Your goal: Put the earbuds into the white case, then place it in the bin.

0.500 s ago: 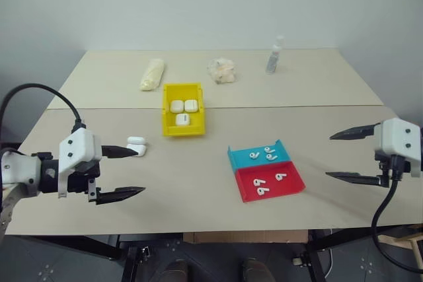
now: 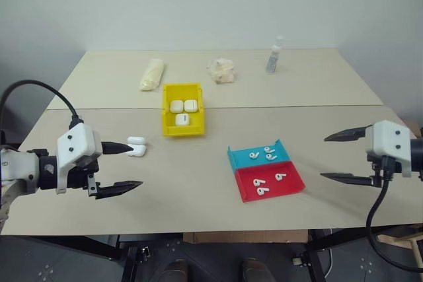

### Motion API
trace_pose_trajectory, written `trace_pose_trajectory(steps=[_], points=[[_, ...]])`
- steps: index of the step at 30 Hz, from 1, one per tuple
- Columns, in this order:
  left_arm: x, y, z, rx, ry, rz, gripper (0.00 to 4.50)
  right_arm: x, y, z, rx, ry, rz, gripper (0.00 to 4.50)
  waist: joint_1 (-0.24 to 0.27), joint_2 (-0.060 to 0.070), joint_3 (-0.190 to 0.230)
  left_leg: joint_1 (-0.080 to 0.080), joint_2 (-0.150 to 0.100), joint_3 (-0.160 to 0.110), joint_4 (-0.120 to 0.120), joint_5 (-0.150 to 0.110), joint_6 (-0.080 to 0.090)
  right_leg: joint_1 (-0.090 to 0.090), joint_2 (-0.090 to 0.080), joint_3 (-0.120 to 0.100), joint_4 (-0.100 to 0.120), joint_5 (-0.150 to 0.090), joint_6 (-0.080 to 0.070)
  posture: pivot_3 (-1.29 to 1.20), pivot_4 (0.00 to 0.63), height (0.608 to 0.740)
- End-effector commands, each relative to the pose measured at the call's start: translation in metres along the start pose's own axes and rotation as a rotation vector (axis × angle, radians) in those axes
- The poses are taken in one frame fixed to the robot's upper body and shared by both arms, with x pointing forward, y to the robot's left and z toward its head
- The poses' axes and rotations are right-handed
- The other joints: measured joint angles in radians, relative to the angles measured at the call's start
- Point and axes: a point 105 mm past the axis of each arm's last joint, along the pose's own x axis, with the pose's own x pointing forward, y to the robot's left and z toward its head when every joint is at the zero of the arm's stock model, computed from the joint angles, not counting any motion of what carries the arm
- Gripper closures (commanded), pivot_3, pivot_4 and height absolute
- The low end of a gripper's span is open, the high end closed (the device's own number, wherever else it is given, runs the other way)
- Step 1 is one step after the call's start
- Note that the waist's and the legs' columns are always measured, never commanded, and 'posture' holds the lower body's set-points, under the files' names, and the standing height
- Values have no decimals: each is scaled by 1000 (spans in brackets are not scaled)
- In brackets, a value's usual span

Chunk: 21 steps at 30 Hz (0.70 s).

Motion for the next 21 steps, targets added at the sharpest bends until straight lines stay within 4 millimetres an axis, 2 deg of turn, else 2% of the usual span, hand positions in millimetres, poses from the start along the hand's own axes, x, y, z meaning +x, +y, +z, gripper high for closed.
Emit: trace_pose_trajectory(steps=[1, 5, 7, 10, 13, 17, 21], points=[[-5, 21, 4, -5, 22, 186, 0, -3, -5, 8, -53, -11, -30, 30, 0, 0, 0, 0, 0, 0, 0, 0, 0, 0, 0, 0, 0, 0, 0, 0, 150, 740], [-13, 44, -1, -69, 156, 320, 0, 0, -5, 6, -46, -7, -36, 30, 0, -1, 0, 0, 0, -1, 0, 0, 0, 0, 0, 0, 0, 0, 0, 0, 150, 740], [-22, 63, -9, -199, 295, 385, 0, 2, -1, 5, -38, -14, -34, 30, 2, -2, 1, 0, 0, -1, 0, 0, 0, 0, 0, 0, 1, 0, 0, 0, 150, 740], [-31, 76, -20, -343, 478, 424, 0, 5, 3, 3, -24, -14, -30, 30, 1, -2, 1, 0, -1, -1, 0, 0, 0, 0, 1, -1, 0, 0, 1, 0, 150, 740], [-33, 90, -22, -386, 535, 450, 0, 10, 6, 0, -11, -9, -31, 30, 0, -2, 1, 0, -1, 0, 0, 0, 0, 0, 1, 1, 2, 0, 1, 0, 150, 740], [-39, 132, -36, -482, 584, 564, 0, 14, 9, 0, -5, -15, -26, 30, 1, -3, 2, -1, 0, 7, 0, 0, 0, -2, 3, 0, 2, 0, 0, 0, 150, 740], [-47, 161, -53, -595, 638, 643, 0, 18, 6, 1, 3, -21, -41, 30, -1, -4, 2, -2, -1, 8, 1, 0, 0, -2, 3, 0, 2, 0, 0, 0, 150, 740]])
